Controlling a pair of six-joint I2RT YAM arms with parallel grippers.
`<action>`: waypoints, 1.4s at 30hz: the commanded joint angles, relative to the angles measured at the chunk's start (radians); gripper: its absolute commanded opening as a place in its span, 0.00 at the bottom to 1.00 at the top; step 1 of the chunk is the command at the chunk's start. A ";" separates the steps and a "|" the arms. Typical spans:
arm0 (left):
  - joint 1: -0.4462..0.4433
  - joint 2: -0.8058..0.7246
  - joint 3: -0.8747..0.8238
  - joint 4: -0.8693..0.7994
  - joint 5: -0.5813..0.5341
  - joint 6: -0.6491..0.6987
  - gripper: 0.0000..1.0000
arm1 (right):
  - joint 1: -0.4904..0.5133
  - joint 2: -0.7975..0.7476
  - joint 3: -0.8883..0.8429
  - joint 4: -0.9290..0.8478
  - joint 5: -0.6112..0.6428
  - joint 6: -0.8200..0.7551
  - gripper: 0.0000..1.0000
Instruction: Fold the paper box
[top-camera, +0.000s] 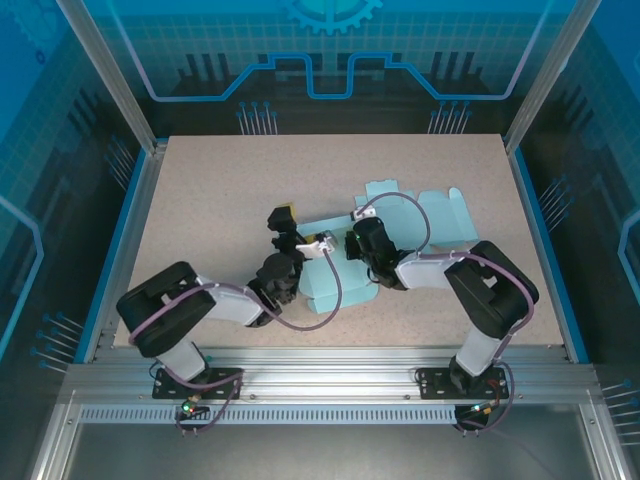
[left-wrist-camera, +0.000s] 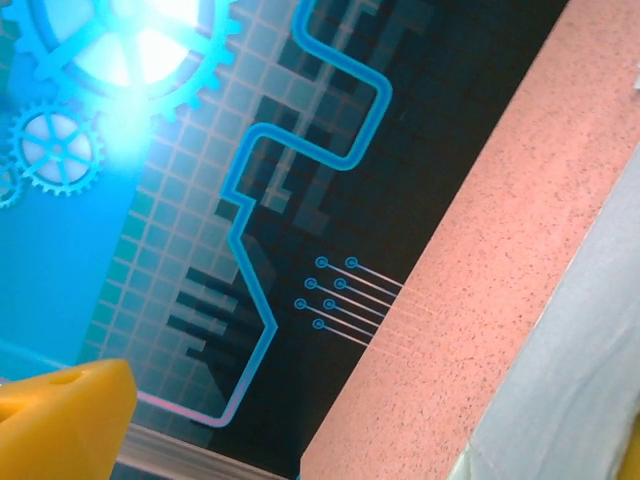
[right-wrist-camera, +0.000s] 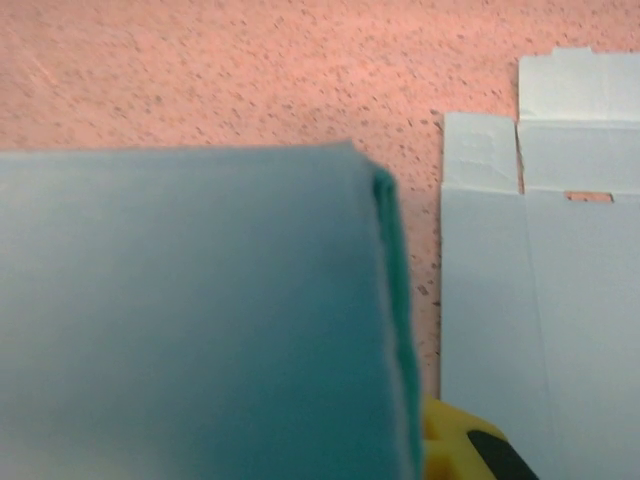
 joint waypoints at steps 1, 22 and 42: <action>-0.038 -0.112 0.014 0.108 -0.117 -0.088 0.99 | 0.014 -0.014 -0.017 -0.077 0.033 -0.001 0.00; 0.205 -0.891 0.169 -1.364 0.307 -1.340 0.99 | 0.058 -0.251 -0.081 -0.240 0.040 0.096 0.00; 0.382 -0.466 0.310 -1.515 0.847 -1.575 0.99 | 0.065 -0.256 -0.032 -0.321 0.046 0.148 0.00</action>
